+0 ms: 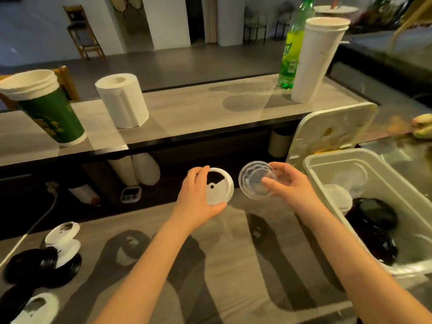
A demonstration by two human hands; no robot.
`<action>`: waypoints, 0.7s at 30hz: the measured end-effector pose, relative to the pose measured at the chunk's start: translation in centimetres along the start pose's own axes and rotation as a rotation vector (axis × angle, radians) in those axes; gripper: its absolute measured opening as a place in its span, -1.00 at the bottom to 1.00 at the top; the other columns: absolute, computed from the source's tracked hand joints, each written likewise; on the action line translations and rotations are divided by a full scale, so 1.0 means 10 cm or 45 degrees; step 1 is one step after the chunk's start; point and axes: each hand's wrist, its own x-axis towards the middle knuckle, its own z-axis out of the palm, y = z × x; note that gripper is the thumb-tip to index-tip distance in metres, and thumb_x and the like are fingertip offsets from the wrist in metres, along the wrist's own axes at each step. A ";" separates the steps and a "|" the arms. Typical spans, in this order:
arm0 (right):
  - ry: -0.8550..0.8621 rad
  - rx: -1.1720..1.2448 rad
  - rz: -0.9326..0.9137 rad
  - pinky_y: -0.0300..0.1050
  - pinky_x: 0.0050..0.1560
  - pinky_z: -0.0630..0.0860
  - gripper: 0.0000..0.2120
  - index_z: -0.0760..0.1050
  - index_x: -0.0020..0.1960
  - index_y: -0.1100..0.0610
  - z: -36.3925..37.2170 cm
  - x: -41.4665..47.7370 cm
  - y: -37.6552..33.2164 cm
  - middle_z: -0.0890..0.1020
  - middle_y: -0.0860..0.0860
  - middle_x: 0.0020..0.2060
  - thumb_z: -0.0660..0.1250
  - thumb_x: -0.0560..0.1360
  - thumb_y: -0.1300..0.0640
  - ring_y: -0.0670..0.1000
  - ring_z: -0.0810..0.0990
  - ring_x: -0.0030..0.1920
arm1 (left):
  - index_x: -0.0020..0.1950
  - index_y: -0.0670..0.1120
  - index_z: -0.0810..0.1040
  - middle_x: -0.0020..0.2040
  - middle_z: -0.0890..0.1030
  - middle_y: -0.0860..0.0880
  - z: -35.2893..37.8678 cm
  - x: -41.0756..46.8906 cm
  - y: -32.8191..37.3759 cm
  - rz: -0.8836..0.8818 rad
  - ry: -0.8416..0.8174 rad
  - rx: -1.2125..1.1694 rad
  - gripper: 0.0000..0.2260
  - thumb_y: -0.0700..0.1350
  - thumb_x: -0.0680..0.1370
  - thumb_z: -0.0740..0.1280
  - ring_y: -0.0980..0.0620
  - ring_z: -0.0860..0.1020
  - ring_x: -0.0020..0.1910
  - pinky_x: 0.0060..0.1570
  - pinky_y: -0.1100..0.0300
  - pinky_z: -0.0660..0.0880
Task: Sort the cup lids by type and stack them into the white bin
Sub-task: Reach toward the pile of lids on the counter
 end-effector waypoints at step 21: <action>0.180 -0.413 0.218 -0.01 0.09 0.50 -0.49 0.45 0.28 0.08 -2.33 0.69 0.83 0.55 0.03 0.06 0.49 0.38 0.02 0.05 0.55 0.05 | 0.51 -0.03 0.09 0.45 0.18 0.03 1.31 0.75 1.77 0.108 -0.149 -0.060 -0.18 0.15 0.39 0.43 0.05 0.22 0.42 0.40 0.12 0.24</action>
